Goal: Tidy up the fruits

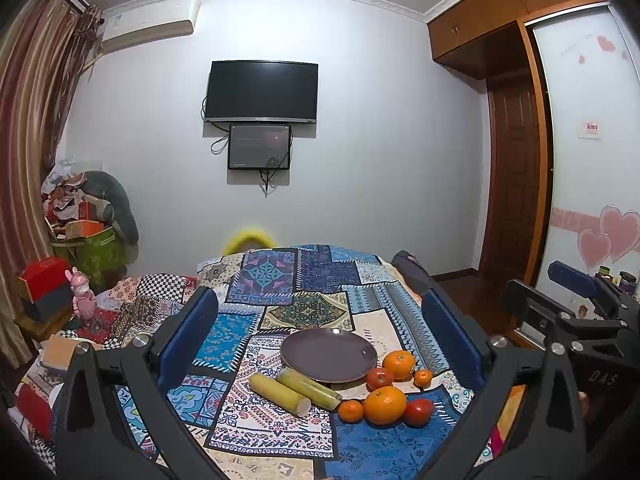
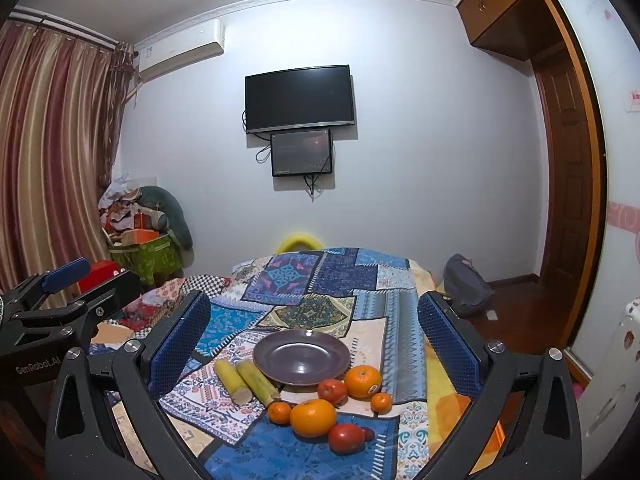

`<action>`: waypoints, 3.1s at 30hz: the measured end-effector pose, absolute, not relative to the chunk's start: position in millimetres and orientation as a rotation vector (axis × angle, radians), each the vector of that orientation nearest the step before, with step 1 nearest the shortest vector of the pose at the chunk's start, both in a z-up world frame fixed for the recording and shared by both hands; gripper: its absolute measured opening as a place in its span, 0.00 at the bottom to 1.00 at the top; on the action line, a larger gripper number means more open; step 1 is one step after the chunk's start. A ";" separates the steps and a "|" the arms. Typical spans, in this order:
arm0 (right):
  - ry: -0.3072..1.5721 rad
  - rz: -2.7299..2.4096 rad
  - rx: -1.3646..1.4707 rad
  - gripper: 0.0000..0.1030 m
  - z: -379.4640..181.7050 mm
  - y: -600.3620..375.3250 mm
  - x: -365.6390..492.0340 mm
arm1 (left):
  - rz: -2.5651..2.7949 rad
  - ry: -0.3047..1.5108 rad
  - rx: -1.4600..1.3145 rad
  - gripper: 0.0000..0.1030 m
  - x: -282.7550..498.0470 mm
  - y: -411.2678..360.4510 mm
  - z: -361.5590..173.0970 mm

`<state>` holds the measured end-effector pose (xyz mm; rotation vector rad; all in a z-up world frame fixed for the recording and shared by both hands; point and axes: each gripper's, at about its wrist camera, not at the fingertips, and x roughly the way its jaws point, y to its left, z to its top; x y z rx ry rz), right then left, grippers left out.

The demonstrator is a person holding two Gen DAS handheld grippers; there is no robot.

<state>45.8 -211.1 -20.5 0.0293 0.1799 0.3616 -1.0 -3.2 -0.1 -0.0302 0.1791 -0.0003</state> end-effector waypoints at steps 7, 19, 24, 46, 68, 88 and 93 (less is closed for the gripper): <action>0.176 0.364 0.030 1.00 -18.9 -211.6 46.1 | 0.004 0.176 -0.028 1.00 -1.8 -4.5 -0.9; 0.176 0.364 0.030 1.00 -17.5 -211.5 46.2 | 0.000 0.177 -0.038 1.00 -2.1 -0.8 0.2; 0.176 0.368 0.031 1.00 -17.7 -211.1 46.3 | 0.001 0.177 -0.040 1.00 -2.0 -0.6 0.4; 0.190 0.367 0.030 1.00 -23.4 -209.3 49.9 | 0.003 0.216 -0.041 0.97 9.3 -3.0 -3.9; 0.467 0.338 -0.008 0.63 -89.5 -252.2 112.2 | -0.079 0.531 -0.011 0.57 97.0 -45.1 -65.3; 0.735 0.415 0.066 0.52 -140.9 -270.9 153.1 | -0.212 0.908 0.002 0.57 197.4 -89.1 -171.8; 0.764 0.424 0.084 0.52 -147.6 -274.2 162.2 | -0.248 0.972 -0.031 0.57 211.5 -86.7 -190.0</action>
